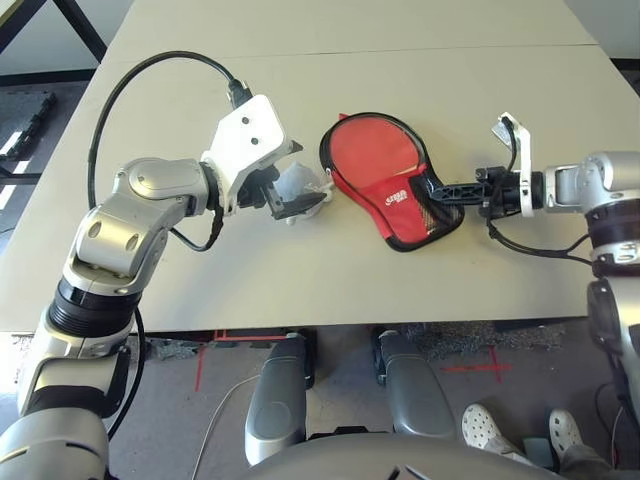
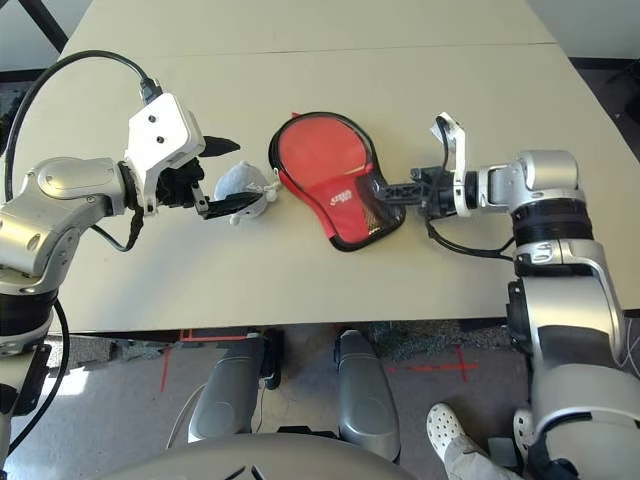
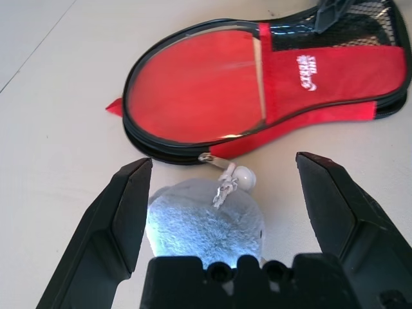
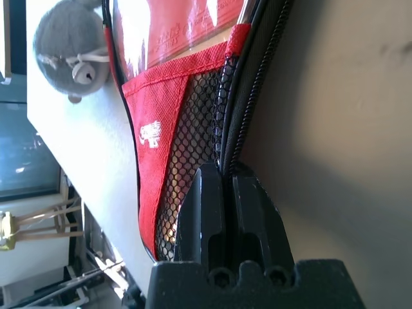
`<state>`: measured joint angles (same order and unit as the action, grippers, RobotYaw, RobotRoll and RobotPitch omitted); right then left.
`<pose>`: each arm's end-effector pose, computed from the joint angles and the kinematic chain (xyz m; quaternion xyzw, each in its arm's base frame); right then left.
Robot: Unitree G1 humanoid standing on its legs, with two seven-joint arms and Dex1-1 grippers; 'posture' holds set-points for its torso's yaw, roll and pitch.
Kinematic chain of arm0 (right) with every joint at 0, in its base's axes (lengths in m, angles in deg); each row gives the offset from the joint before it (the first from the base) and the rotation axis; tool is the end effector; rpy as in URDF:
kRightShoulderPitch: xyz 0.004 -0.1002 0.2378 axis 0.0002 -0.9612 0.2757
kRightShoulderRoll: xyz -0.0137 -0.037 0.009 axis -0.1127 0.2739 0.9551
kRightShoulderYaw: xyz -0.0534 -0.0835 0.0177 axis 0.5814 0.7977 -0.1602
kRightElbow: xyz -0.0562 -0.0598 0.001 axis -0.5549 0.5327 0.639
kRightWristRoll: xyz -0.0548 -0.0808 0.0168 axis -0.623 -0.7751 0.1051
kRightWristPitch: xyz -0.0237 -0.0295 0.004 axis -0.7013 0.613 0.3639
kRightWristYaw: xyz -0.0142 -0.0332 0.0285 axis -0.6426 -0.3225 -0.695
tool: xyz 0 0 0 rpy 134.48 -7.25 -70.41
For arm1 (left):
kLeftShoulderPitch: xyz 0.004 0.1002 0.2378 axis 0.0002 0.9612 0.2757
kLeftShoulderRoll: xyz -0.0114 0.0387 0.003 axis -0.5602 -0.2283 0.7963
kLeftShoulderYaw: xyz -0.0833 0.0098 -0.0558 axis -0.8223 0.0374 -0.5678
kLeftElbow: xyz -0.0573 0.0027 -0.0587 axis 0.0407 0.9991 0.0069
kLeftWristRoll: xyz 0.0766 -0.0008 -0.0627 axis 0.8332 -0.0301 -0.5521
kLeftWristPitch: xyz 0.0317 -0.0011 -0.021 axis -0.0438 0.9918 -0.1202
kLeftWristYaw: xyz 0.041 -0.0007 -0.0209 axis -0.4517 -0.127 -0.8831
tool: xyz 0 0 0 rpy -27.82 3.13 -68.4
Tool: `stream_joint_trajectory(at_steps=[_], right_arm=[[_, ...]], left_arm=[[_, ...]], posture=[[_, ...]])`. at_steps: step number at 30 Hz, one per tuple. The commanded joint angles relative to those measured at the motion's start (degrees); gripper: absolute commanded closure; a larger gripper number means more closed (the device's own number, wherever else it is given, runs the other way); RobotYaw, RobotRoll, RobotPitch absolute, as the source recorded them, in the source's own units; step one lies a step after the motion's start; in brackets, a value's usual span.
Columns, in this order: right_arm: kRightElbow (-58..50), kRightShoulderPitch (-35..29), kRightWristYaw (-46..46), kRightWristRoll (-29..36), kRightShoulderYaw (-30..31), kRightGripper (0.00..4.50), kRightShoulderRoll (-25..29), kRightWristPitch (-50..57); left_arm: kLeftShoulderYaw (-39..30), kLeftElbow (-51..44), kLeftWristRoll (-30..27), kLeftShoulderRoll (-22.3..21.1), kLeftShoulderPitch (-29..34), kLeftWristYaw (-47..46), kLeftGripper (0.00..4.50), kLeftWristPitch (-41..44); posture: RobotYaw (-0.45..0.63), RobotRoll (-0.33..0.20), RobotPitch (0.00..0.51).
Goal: Store the ping-pong paddle in its case and zip it.
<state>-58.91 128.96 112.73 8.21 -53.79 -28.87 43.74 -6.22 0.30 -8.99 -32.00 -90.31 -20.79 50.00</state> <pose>0.2919 -0.2748 0.1712 0.2197 0.4235 0.3708 0.7968 0.2514 0.1852 0.2281 0.2602 0.0484 -0.4625 0.8462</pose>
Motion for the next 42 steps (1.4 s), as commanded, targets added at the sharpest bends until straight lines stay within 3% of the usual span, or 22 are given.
stream_joint_trajectory(at_steps=[1,13,18,30,33,36,40,42], right_arm=[[-6.0,-3.5,-1.5,3.1,-1.3,4.47,1.3,4.5],[-20.7,-13.1,-10.9,11.8,-10.3,4.47,-0.8,13.5],[-23.8,-17.0,-14.1,17.4,-10.9,4.47,1.0,13.5],[-25.3,-18.5,-19.2,24.0,-10.8,4.47,4.7,13.5],[-24.9,-17.0,-17.8,24.8,-10.0,3.72,7.2,13.5],[-24.6,-14.9,-14.6,25.1,-9.6,2.66,11.9,13.2],[-23.4,-14.8,-4.7,20.6,-3.5,1.23,21.6,1.7],[-21.5,-14.3,0.2,16.3,-0.4,0.41,23.4,-7.5]], left_arm=[[1.1,0.0,0.6,0.0,1.0,0.0,0.00,-0.7],[1.8,0.8,0.9,0.8,1.0,-0.2,0.00,-1.2],[2.0,1.3,1.1,1.0,0.9,-0.1,0.00,-1.7],[2.3,1.7,1.5,1.6,1.2,0.0,0.00,-2.2],[2.3,1.8,1.6,1.5,1.3,0.0,0.00,-2.2],[2.1,1.7,1.7,1.3,1.5,0.0,0.00,-2.1],[1.7,1.4,1.7,1.0,2.0,0.0,0.00,-2.0],[1.8,1.7,1.8,1.1,2.1,0.0,0.00,-2.2]], posture=[[0.07,0.000,0.226],[0.04,0.000,0.232],[0.04,0.000,0.234],[0.03,0.000,0.239],[0.03,0.000,0.241],[0.04,0.000,0.241],[0.03,0.000,0.238],[0.03,0.000,0.237]])
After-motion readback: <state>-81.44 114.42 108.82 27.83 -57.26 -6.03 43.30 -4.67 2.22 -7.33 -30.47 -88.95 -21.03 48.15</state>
